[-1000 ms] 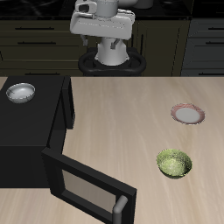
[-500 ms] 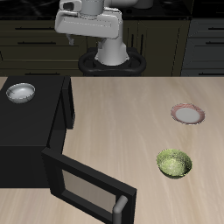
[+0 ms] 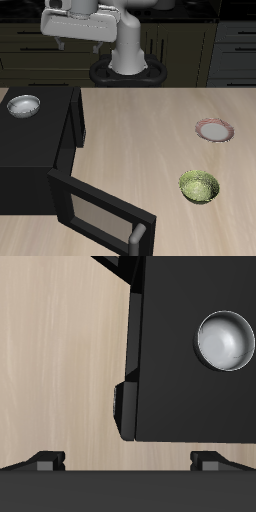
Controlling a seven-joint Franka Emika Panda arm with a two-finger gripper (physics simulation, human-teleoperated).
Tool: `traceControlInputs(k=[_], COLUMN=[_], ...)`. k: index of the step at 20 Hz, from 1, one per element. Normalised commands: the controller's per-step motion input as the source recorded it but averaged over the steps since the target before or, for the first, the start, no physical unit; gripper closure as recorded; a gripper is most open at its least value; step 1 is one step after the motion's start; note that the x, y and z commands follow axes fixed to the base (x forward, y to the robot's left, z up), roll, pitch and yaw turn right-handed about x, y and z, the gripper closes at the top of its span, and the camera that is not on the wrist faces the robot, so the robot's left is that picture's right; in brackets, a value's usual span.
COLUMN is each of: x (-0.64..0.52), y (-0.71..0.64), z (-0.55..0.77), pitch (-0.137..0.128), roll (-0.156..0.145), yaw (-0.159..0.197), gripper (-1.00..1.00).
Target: Place the white bowl on the plate
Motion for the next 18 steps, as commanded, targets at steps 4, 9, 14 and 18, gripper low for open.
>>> traceControlInputs(k=[4, 9, 14, 18], x=[0.19, 0.14, 0.12, 0.09], y=[-0.48, -0.4, -0.36, -0.29], z=[0.03, 0.03, 0.1, 0.09], pitch=[0.034, 0.009, 0.002, -0.031], roll=[0.001, -0.022, -0.003, -0.08], yaw=[0.003, 0.0, -0.012, 0.008], gripper=[-1.0, -1.0, -1.0, -1.0])
